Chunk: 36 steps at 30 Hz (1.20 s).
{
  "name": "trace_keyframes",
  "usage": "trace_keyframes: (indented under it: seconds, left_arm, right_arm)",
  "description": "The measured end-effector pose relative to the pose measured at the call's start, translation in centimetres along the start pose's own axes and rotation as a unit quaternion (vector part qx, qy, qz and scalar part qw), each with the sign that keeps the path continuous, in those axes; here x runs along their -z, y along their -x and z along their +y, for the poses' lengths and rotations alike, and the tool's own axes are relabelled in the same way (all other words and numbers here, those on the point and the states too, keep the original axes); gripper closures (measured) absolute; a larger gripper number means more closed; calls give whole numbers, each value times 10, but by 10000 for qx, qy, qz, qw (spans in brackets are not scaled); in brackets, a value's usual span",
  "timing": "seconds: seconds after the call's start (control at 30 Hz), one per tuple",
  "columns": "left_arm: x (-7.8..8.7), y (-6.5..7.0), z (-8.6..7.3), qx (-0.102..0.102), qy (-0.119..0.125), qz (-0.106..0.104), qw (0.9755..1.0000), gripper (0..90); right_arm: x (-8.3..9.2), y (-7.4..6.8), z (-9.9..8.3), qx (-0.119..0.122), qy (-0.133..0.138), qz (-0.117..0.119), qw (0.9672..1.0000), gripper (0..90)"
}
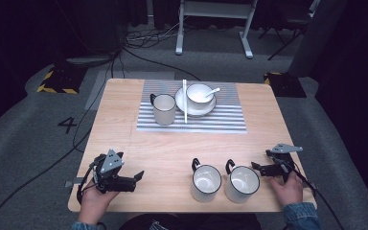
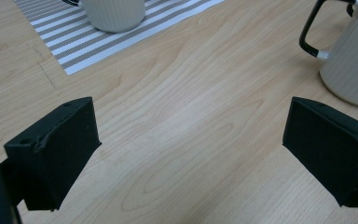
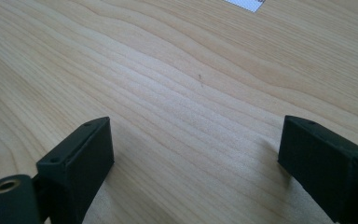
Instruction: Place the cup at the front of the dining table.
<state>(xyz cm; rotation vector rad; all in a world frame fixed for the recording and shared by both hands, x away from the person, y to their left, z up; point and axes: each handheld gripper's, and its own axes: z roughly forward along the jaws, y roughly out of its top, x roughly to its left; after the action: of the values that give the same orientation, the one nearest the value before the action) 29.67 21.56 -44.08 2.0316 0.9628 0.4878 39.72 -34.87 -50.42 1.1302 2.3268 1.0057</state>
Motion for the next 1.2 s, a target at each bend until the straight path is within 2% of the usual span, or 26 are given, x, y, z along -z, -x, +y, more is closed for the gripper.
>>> trace_keyframes:
  seconds: [0.13,0.23,0.33,0.4,0.5,0.57,0.63,0.73,0.83,0.9,0.93,1.0,1.13,1.2]
  left_arm:
    - [-1,0,-8,101,-36,-19,9999,36]
    - [-2,1,-15,221,-38,-109,9997,36]
    - [-4,1,-23,222,-96,-106,9997,36]
    - [-5,0,-29,158,-210,-25,9997,36]
    - [-8,-2,-37,289,-341,-90,9990,33]
    - [-10,-4,-41,358,-513,-120,9980,29]
    - [-14,-5,-45,432,-563,-122,9974,28]
    - [-19,-6,-51,444,-725,-16,9964,27]
    - [-22,-7,-54,434,-836,-20,9955,27]
    - [-24,-7,-56,442,-919,-106,9947,27]
    - [-25,-7,-56,437,-940,-40,9946,27]
    - [-27,-6,-57,429,-1035,-40,9937,27]
    - [-29,-5,-57,280,-1041,83,9941,14]
    - [-30,-4,-58,268,-1036,61,9942,12]
  right_arm:
    - [0,0,0,2,0,-2,10000,102]
    - [0,0,0,5,-2,-3,10000,102]
    - [0,0,0,8,-2,-4,10000,102]
    - [0,0,0,3,-1,-2,10000,102]
    - [0,0,0,0,0,-1,10000,102]
    - [0,0,0,5,-2,-3,10000,102]
    - [0,0,0,-2,-1,-1,10000,102]
    - [0,0,0,3,-2,-2,10000,102]
    - [0,0,0,6,-4,-2,10000,102]
    - [0,0,0,5,-1,-2,10000,102]
    - [0,0,0,8,-1,-3,10000,102]
    - [0,0,0,8,-3,-4,10000,102]
    - [0,0,0,7,-3,-3,10000,102]
    - [0,0,0,7,-3,-4,10000,102]
